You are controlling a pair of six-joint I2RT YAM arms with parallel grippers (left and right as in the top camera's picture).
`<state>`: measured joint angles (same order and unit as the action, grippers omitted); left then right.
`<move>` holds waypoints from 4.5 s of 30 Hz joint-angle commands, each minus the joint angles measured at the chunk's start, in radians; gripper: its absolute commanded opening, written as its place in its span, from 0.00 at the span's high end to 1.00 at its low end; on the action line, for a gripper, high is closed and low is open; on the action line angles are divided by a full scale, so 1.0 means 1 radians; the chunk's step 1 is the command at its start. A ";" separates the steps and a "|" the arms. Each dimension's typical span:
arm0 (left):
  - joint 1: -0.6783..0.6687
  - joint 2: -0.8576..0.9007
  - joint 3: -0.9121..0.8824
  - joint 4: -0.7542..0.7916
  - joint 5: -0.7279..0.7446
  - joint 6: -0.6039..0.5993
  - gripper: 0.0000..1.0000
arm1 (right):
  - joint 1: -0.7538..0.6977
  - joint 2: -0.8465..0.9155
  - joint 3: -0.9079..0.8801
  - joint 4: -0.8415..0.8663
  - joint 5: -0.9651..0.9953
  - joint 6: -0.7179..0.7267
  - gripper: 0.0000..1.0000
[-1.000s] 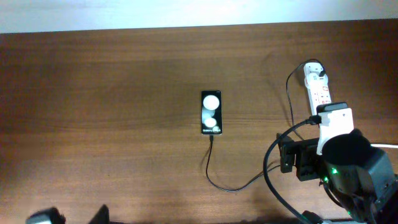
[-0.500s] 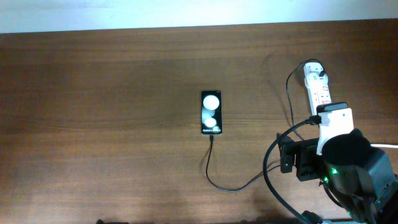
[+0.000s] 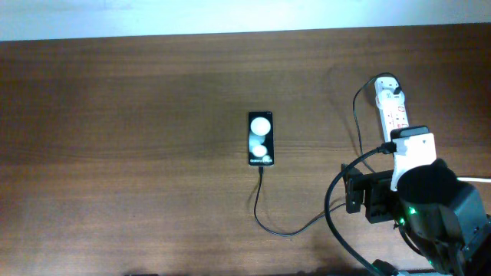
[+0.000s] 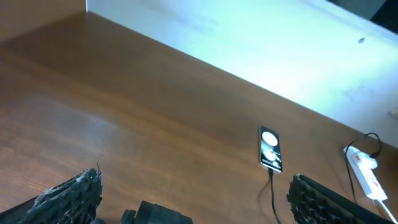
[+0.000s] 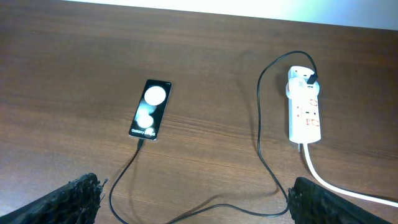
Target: Plug charger to phone and switch on socket
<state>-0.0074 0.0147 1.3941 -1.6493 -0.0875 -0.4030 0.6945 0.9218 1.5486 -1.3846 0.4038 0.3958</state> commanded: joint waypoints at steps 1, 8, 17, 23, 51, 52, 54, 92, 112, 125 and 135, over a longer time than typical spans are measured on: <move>0.022 -0.008 0.002 0.002 -0.011 0.015 0.01 | -0.002 0.000 0.013 0.000 0.019 0.002 0.01; 0.032 -0.008 0.002 0.001 -0.011 0.015 0.01 | -0.002 0.000 0.013 0.000 0.019 0.002 0.01; 0.032 -0.008 0.002 -0.029 -0.015 0.015 0.01 | -0.002 0.000 0.013 0.000 0.019 0.002 0.01; 0.032 -0.008 -0.140 0.248 -0.015 0.015 0.01 | -0.002 0.000 0.013 0.000 0.019 0.002 0.01; 0.032 -0.008 -1.287 1.477 -0.014 0.016 0.01 | -0.002 0.000 0.013 0.000 0.019 0.002 0.01; 0.032 -0.008 -1.300 1.485 -0.015 0.016 0.01 | -0.002 0.000 0.013 0.000 0.019 0.002 0.01; 0.032 -0.008 -1.330 1.521 -0.015 0.016 0.01 | -0.002 0.000 0.013 0.000 0.019 0.002 0.01; 0.032 -0.003 -1.370 1.544 -0.007 0.024 0.01 | -0.002 0.300 0.056 -0.014 -0.512 0.159 0.10; 0.032 -0.003 -1.370 1.544 -0.007 0.023 0.01 | -0.002 0.295 0.187 -0.206 -0.093 0.423 0.60; 0.032 -0.003 -1.370 1.544 -0.007 0.024 0.01 | -0.432 0.296 0.187 -0.156 -0.159 0.370 0.96; 0.032 -0.003 -1.370 1.544 -0.007 0.024 0.01 | -0.526 0.295 0.187 -0.212 -0.347 0.341 0.96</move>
<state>0.0193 0.0120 0.0299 -0.1078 -0.0940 -0.3996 0.1768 1.2163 1.7245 -1.5757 0.0761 0.7479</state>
